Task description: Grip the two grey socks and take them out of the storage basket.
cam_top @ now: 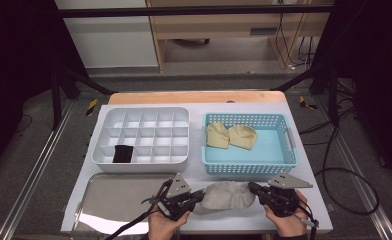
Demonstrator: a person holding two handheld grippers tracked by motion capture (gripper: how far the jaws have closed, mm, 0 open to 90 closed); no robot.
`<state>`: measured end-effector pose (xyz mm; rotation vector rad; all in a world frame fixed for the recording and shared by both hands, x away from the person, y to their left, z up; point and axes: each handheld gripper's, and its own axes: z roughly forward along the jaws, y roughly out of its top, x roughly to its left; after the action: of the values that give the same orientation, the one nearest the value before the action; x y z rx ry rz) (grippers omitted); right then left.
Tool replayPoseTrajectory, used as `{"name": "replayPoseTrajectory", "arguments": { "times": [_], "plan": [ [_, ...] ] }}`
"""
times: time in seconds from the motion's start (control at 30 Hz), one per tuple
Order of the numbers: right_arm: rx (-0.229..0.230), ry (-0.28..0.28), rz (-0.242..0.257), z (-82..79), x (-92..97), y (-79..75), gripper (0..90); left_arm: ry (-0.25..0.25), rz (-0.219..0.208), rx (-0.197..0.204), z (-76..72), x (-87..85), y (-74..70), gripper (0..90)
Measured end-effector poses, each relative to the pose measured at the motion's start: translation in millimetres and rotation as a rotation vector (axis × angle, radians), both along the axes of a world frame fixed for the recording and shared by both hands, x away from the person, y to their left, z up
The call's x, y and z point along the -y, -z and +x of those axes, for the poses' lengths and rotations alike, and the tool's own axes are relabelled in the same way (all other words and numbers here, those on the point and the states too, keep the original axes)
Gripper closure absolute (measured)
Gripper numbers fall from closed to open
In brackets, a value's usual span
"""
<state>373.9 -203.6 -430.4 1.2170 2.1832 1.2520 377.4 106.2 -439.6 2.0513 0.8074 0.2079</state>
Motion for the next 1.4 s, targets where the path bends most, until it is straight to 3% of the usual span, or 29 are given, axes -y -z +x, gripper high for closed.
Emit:
{"name": "replayPoseTrajectory", "arguments": {
  "times": [0.33,0.73,0.87,0.93,1.03,1.1,1.4],
  "plan": [
    [-0.039,-0.041,-0.019,15.4,-24.3,17.2,88.4,-0.032,0.046,-0.018,-4.6,-12.3,16.6,86.8],
    [-0.074,-0.051,-0.038,25.9,-33.8,37.3,87.0,-0.063,0.115,-0.041,-4.9,-14.9,26.6,85.8],
    [-0.076,-0.051,-0.046,27.5,-34.6,43.4,80.3,-0.075,0.116,-0.026,-3.9,-15.9,25.5,73.0],
    [-0.062,-0.053,-0.029,26.0,-31.2,41.6,76.0,-0.086,0.100,-0.011,-2.6,-17.5,22.7,64.3],
    [-0.035,-0.039,-0.001,21.9,-22.5,35.3,72.0,-0.102,0.078,-0.001,2.3,-20.4,19.6,60.1],
    [-0.030,-0.033,0.007,19.8,-18.2,34.8,70.7,-0.107,0.082,0.003,5.7,-20.5,20.2,59.8],
    [-0.106,-0.057,0.010,23.5,-25.0,54.2,66.1,-0.107,0.136,-0.034,20.6,-13.9,35.2,66.5]
  ]
}}
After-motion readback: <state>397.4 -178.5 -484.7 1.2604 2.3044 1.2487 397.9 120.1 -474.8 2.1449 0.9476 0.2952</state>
